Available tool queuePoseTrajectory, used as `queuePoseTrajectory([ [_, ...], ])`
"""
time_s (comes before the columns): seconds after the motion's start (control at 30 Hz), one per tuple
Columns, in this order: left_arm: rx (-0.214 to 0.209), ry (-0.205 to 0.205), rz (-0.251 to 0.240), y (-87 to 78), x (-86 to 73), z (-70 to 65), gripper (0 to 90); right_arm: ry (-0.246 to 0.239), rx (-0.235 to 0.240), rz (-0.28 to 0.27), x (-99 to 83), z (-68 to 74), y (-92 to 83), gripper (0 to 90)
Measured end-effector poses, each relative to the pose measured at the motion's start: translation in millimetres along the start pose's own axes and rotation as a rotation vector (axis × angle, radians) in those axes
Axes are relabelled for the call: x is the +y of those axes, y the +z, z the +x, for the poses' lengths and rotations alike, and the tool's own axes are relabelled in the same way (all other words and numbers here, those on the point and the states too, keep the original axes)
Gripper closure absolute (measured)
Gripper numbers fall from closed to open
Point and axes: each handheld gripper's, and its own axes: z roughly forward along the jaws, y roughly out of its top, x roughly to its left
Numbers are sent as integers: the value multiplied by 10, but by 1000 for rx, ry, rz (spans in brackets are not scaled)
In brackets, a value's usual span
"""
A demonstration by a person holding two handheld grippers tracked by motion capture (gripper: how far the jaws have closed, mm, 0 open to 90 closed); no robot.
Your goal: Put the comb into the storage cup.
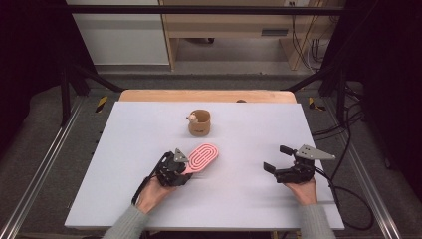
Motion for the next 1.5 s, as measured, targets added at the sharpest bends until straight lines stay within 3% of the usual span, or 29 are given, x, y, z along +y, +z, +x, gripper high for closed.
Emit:
queuePoseTrajectory([
  [0.57, 32, 13, -88, -187, -15, 15, 681, 12, 1, 0, -1, 3, 5, 4],
  [1.5, 28, -17, -168, -352, -32, 22, 684, 11, 18, -10, 92, 146, 63, 4],
])
